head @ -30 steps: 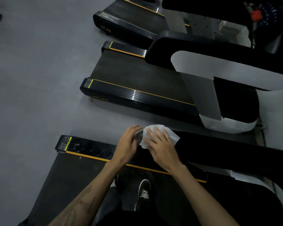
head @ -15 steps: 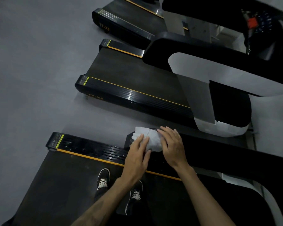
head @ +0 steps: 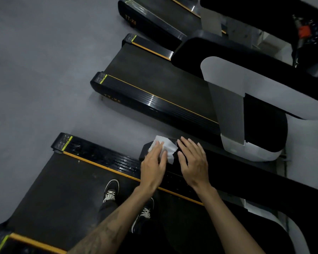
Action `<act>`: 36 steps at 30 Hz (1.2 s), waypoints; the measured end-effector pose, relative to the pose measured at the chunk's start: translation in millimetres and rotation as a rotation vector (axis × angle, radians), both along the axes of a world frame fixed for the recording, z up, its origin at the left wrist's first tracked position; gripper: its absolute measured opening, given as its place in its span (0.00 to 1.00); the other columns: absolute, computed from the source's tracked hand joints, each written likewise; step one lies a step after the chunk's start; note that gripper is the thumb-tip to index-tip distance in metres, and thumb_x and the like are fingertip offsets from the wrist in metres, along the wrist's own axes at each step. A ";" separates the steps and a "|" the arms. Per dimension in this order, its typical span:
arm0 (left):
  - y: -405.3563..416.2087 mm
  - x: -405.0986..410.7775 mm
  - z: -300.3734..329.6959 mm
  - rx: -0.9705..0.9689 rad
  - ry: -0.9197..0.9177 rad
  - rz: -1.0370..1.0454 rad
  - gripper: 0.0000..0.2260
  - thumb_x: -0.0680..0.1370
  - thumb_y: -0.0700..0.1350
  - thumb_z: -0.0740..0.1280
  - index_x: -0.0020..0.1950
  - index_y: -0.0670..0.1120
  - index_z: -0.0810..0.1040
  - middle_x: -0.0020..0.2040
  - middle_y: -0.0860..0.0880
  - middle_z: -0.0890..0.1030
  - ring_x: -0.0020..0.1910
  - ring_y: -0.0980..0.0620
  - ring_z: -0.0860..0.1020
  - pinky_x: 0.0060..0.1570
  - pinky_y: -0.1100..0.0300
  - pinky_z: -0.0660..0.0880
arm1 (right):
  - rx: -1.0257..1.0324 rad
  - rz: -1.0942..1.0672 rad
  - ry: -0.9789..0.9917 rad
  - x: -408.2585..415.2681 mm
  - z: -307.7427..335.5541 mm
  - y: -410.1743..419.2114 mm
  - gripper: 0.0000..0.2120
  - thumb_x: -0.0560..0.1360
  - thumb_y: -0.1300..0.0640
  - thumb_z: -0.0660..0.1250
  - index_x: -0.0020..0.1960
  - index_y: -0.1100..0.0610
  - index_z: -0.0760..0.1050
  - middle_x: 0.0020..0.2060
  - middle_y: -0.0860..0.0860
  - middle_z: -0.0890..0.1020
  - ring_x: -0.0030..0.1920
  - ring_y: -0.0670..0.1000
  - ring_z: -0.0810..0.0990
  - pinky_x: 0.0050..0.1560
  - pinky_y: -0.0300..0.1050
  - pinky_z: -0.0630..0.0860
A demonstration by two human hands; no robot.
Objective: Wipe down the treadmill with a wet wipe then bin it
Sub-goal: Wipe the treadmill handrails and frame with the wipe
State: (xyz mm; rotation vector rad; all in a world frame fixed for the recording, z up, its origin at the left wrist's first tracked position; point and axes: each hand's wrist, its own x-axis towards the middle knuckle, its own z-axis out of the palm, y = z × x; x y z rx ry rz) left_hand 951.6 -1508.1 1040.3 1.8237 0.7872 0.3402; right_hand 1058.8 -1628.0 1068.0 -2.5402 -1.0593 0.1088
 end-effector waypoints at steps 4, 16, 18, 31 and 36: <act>10.4 10.5 -4.4 -0.081 -0.076 -0.033 0.17 0.85 0.50 0.63 0.75 0.51 0.75 0.78 0.52 0.70 0.77 0.55 0.67 0.75 0.49 0.68 | 0.014 0.008 -0.060 -1.3 -3.5 0.4 0.23 0.83 0.50 0.55 0.75 0.54 0.73 0.74 0.50 0.73 0.76 0.51 0.68 0.79 0.55 0.58; -4.6 -6.7 -15.5 -0.139 -0.062 0.083 0.19 0.86 0.49 0.62 0.77 0.50 0.72 0.77 0.57 0.69 0.76 0.57 0.69 0.75 0.51 0.69 | -0.193 0.172 -0.217 6.4 -4.3 13.0 0.24 0.85 0.51 0.52 0.77 0.57 0.69 0.74 0.56 0.73 0.72 0.57 0.73 0.72 0.59 0.69; 3.4 -3.3 -19.5 -0.183 -0.081 0.045 0.19 0.86 0.49 0.62 0.78 0.52 0.70 0.76 0.60 0.67 0.77 0.59 0.66 0.76 0.50 0.67 | -0.238 0.191 -0.239 7.6 -5.2 17.1 0.24 0.85 0.49 0.51 0.78 0.56 0.68 0.74 0.57 0.73 0.72 0.58 0.72 0.71 0.59 0.70; 0.9 -17.4 -18.8 -0.227 -0.095 0.026 0.19 0.86 0.48 0.61 0.78 0.53 0.69 0.76 0.61 0.66 0.77 0.62 0.64 0.77 0.55 0.65 | -0.241 0.162 -0.288 5.2 -11.1 18.8 0.24 0.86 0.47 0.51 0.77 0.56 0.69 0.73 0.58 0.74 0.71 0.58 0.74 0.71 0.60 0.70; 20.5 2.9 -22.6 -0.301 -0.049 0.006 0.20 0.86 0.52 0.60 0.79 0.55 0.68 0.79 0.57 0.66 0.79 0.60 0.61 0.80 0.56 0.58 | -0.235 0.148 -0.287 3.5 -11.4 19.6 0.25 0.85 0.47 0.51 0.77 0.55 0.69 0.73 0.58 0.74 0.71 0.58 0.74 0.71 0.61 0.70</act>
